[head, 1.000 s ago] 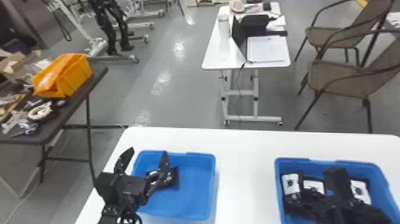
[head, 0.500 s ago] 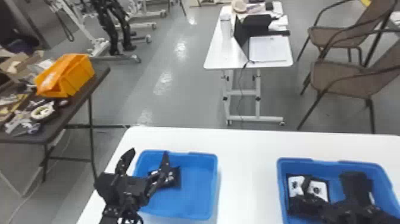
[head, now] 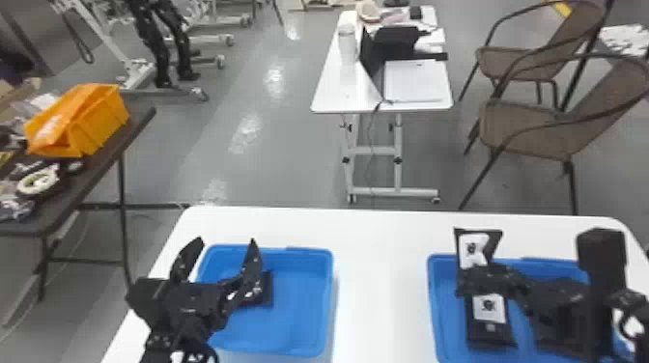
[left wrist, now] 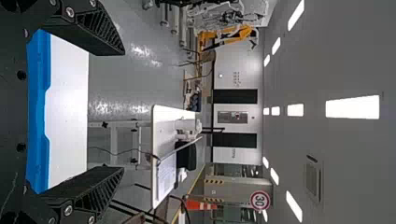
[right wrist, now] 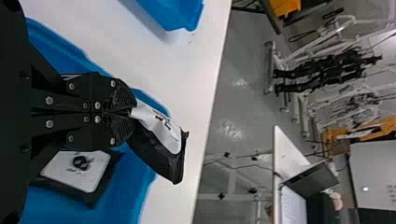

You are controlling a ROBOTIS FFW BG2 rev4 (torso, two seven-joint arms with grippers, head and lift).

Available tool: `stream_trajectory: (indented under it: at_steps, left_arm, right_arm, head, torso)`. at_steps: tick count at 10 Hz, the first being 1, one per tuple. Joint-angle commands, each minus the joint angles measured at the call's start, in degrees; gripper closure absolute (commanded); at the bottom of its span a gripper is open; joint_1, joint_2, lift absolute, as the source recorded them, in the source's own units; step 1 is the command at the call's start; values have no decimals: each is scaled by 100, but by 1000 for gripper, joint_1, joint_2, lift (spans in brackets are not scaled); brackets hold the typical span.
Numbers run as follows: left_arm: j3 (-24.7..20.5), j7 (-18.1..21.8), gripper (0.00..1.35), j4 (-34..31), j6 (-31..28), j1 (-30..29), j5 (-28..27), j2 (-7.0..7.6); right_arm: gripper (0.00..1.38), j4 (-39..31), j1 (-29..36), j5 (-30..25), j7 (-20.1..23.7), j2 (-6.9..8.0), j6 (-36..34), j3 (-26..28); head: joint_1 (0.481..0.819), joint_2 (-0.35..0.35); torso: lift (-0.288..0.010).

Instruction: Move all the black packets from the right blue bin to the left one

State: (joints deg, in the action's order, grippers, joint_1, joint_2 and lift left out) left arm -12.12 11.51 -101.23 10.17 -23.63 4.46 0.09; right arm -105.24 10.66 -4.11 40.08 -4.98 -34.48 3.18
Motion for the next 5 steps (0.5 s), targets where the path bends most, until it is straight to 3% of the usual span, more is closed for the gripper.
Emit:
stream_trajectory:
  at_steps: [1,3,5]
  left_arm:
    - [157,0,147,-160,-191,42,46,-24]
    - [412,-9,147,-222,-340,148,327,-24]
    - [491,-9,147,-310,-437,236,503,-24]
  right_arm:
    - [1282,-14,-644,279,43,-64,108,-493]
    - [1282,760,-1374,947,351,-205,609,-1047]
    - [1282,1964,-2015,1817,659,-205,1321,-1557]
  head:
    - [695,175]
    - [695,216]
    - [695,247]
  torso:
    - [0]
    - [0]
    - [0]
